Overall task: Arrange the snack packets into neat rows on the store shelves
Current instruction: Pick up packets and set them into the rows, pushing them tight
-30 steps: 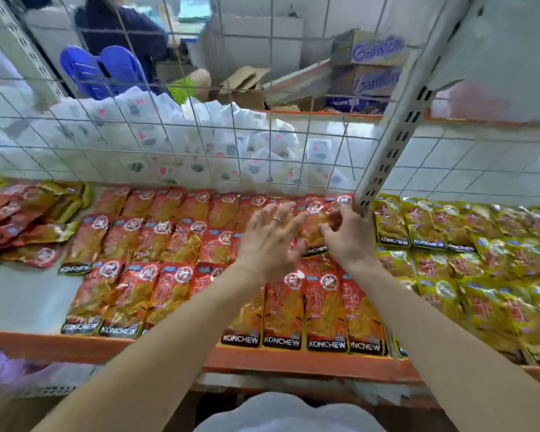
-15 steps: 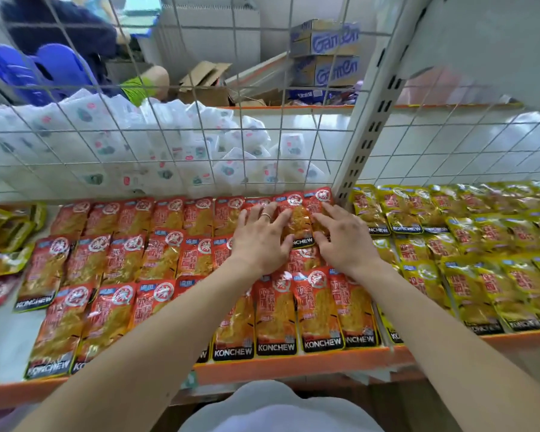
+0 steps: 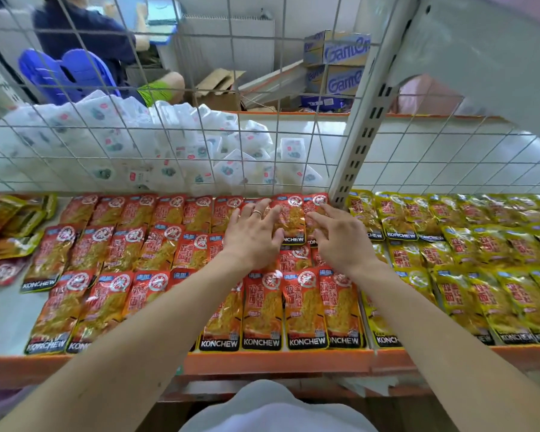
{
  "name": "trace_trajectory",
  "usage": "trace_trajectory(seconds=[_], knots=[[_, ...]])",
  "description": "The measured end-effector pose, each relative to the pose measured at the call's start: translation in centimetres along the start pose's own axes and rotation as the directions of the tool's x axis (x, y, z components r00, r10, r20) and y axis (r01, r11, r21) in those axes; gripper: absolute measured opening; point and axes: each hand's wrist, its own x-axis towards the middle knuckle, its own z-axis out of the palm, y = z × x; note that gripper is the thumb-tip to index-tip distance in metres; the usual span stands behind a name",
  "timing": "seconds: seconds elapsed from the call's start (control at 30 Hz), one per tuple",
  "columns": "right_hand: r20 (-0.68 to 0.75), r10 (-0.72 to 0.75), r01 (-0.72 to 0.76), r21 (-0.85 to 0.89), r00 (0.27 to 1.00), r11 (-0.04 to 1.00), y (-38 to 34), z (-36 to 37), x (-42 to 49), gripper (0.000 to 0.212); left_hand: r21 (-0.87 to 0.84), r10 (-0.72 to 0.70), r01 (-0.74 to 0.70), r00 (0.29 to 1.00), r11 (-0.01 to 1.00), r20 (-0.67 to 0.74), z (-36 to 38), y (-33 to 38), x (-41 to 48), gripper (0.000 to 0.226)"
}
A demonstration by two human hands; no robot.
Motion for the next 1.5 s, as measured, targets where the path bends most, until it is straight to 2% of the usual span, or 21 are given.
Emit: trace_trajectory(seconds=[0.13,0.23,0.3,0.47,0.63,0.73,0.9,1.03,1.33,1.43,1.5], knots=[[-0.148,-0.137,0.134,-0.033,0.979,0.99,-1.3,-0.6,0.0,0.044,-0.031,-0.05,0.048,0.995,0.998,-0.081,-0.7,-0.2,-1.6,0.057],[-0.15,-0.226,0.223,-0.038,0.962,0.974,-4.1,-0.8,0.2,0.049,-0.053,-0.137,0.13,0.978,0.99,-0.156,-1.6,-1.0,-3.7,0.059],[-0.122,-0.277,0.282,0.023,0.953,0.959,-6.5,-0.7,0.4,0.049,-0.064,-0.218,0.209,0.952,0.976,-0.217,-2.4,-2.2,-5.7,0.059],[-0.043,-0.487,0.487,0.154,0.872,0.86,-14.2,1.5,0.1,0.048,-0.109,-0.454,0.449,0.805,0.887,-0.381,-4.1,-7.2,-13.9,0.061],[0.066,-0.628,0.606,0.2,0.775,0.77,-20.6,4.7,-2.1,0.052,-0.105,-0.617,0.637,0.672,0.764,-0.41,-5.1,-12.7,-21.7,0.064],[0.098,-0.651,0.624,0.209,0.753,0.753,-23.7,5.7,-2.0,0.057,-0.091,-0.658,0.692,0.626,0.717,-0.419,-5.6,-16.2,-24.4,0.065],[0.096,-0.647,0.628,0.171,0.756,0.759,-27.9,7.7,-0.7,0.051,-0.14,-0.659,0.676,0.615,0.723,-0.432,-5.2,-21.7,-26.5,0.064],[0.145,-0.598,0.577,0.165,0.788,0.8,-32.4,9.5,-0.7,0.054,-0.183,-0.676,0.663,0.637,0.726,-0.371,-5.1,-26.7,-26.9,0.059],[0.216,-0.622,0.595,0.182,0.753,0.783,-45.3,16.1,-1.1,0.049,-0.225,-0.642,0.612,0.642,0.758,-0.419,-5.5,-39.2,-29.1,0.061],[0.258,-0.594,0.555,0.215,0.762,0.804,-48.6,18.0,-1.4,0.045,-0.222,-0.65,0.621,0.64,0.751,-0.409,-5.7,-42.6,-30.7,0.058],[0.3,-0.514,0.474,0.2,0.804,0.858,-50.6,19.1,-1.2,0.042,-0.182,-0.644,0.626,0.672,0.758,-0.366,-6.2,-44.8,-31.4,0.06]])
